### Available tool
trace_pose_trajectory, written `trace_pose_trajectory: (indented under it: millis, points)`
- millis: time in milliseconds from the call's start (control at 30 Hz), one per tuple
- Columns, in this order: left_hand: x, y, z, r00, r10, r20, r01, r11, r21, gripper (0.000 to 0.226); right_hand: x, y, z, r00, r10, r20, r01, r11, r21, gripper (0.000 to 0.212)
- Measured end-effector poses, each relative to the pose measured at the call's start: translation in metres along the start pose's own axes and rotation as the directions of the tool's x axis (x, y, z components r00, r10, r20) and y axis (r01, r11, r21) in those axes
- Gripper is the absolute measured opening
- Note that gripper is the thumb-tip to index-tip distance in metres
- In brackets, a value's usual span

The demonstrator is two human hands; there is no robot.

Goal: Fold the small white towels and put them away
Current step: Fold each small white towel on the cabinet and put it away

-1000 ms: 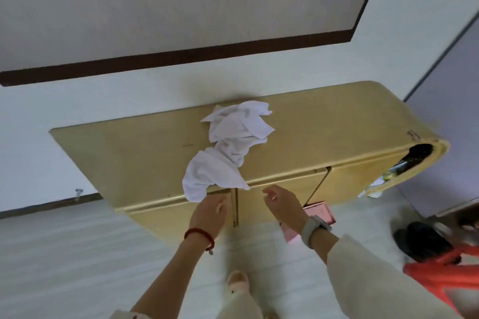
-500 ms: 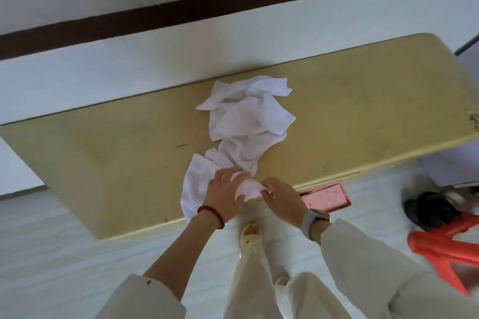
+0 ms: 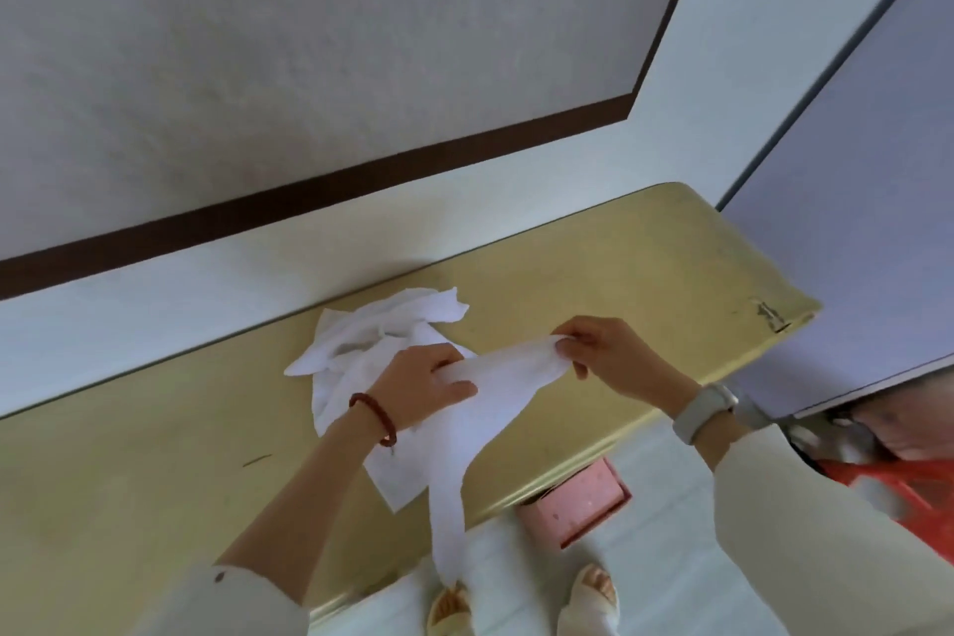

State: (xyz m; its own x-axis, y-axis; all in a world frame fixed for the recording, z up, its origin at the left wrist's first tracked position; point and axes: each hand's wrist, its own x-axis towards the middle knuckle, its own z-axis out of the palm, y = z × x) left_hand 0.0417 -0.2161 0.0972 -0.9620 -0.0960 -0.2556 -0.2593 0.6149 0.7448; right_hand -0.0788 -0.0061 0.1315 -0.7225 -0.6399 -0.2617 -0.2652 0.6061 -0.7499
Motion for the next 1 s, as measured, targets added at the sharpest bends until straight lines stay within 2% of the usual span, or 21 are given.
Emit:
trace_pose_trajectory:
  millis: [167, 267, 333, 433, 533, 600, 667, 767, 900, 1000]
  points:
    - [0.065, 0.058, -0.003, 0.997, 0.019, -0.072, -0.012, 0.995, 0.1, 0.018, 0.012, 0.032, -0.079, 0.948, 0.035, -0.317, -0.013, 0.998, 0.069, 0.016]
    - [0.111, 0.095, -0.003, 0.974, 0.036, -0.225, 0.002, 0.987, 0.163, 0.016, 0.026, 0.054, -0.125, 0.879, 0.062, -0.472, 0.011, 0.989, 0.15, 0.016]
    - [0.136, 0.118, -0.005, 0.913, 0.044, -0.405, 0.004, 0.993, 0.117, 0.011, 0.036, 0.065, -0.157, 0.85, 0.075, -0.521, 0.048, 0.975, 0.219, 0.015]
    - [0.166, 0.151, -0.008, 0.783, 0.055, -0.62, -0.031, 0.998, 0.05, 0.006, 0.049, 0.073, -0.206, 0.819, 0.041, -0.572, 0.165, 0.939, 0.303, 0.018]
    - [0.18, 0.177, -0.001, 0.691, 0.116, -0.713, -0.085, 0.993, 0.079, 0.005, 0.051, 0.079, -0.239, 0.802, -0.044, -0.595, 0.254, 0.928, 0.274, 0.02]
    - [0.183, 0.185, 0.012, 0.664, 0.152, -0.732, -0.092, 0.988, 0.121, 0.004, 0.049, 0.093, -0.247, 0.792, -0.091, -0.603, 0.288, 0.928, 0.238, 0.019]
    - [0.182, 0.181, 0.031, 0.677, 0.162, -0.718, -0.081, 0.986, 0.145, 0.007, 0.047, 0.118, -0.242, 0.804, -0.089, -0.588, 0.266, 0.938, 0.221, 0.017]
    - [0.173, 0.155, 0.068, 0.773, 0.115, -0.623, -0.012, 0.986, 0.167, 0.012, 0.035, 0.165, -0.211, 0.844, -0.015, -0.535, 0.17, 0.956, 0.24, 0.021]
    - [0.158, 0.108, 0.119, 0.913, -0.087, -0.398, 0.14, 0.984, 0.106, 0.016, 0.015, 0.227, -0.153, 0.906, 0.174, -0.385, -0.068, 0.96, 0.273, 0.016]
    - [0.155, 0.077, 0.148, 0.959, -0.201, -0.201, 0.217, 0.974, 0.06, 0.017, 0.003, 0.259, -0.113, 0.917, 0.322, -0.236, -0.254, 0.927, 0.275, 0.015]
